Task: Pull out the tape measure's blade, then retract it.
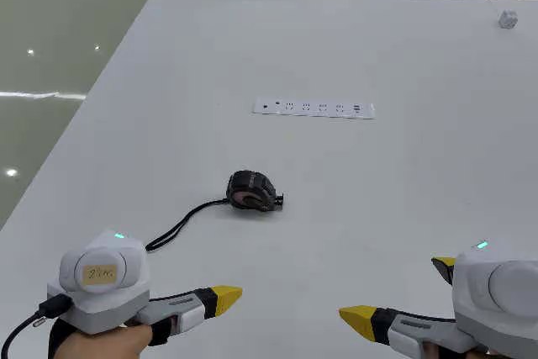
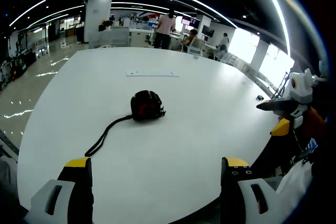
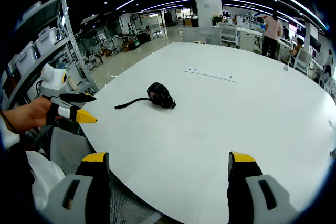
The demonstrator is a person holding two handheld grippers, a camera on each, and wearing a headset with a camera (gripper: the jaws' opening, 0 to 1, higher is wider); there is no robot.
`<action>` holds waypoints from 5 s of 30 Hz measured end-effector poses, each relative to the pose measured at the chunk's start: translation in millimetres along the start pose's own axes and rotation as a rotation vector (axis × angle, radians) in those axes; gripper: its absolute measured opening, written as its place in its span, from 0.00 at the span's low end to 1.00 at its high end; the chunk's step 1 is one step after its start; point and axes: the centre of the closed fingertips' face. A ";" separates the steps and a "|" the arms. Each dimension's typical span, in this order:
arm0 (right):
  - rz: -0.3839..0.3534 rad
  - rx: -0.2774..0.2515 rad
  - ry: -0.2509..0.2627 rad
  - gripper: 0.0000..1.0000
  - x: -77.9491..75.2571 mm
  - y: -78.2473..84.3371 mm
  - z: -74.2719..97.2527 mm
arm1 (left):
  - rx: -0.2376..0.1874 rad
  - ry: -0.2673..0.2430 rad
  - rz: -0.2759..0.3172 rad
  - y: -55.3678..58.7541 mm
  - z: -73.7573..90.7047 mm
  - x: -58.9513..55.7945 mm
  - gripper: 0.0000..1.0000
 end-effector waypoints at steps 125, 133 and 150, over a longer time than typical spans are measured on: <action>0.366 0.111 -0.134 0.85 -16.7 -39.5 -123.2 | 0.093 0.239 -0.457 -59.8 -86.4 21.9 0.92; 0.426 0.124 -0.151 0.84 -22.5 -43.2 -132.2 | 0.110 0.276 -0.525 -64.5 -96.0 19.1 0.91; 0.582 0.091 -0.224 0.83 -18.5 -63.7 -159.9 | 0.142 0.344 -0.647 -72.6 -117.5 18.1 0.87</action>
Point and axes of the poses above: the centre of the closed fingertips' face, and the gripper's own axes: z roughly backward along the fingers, x roughly to its left, y roughly out of its underside, and after that the axes turned 1 degree about z, right-handed
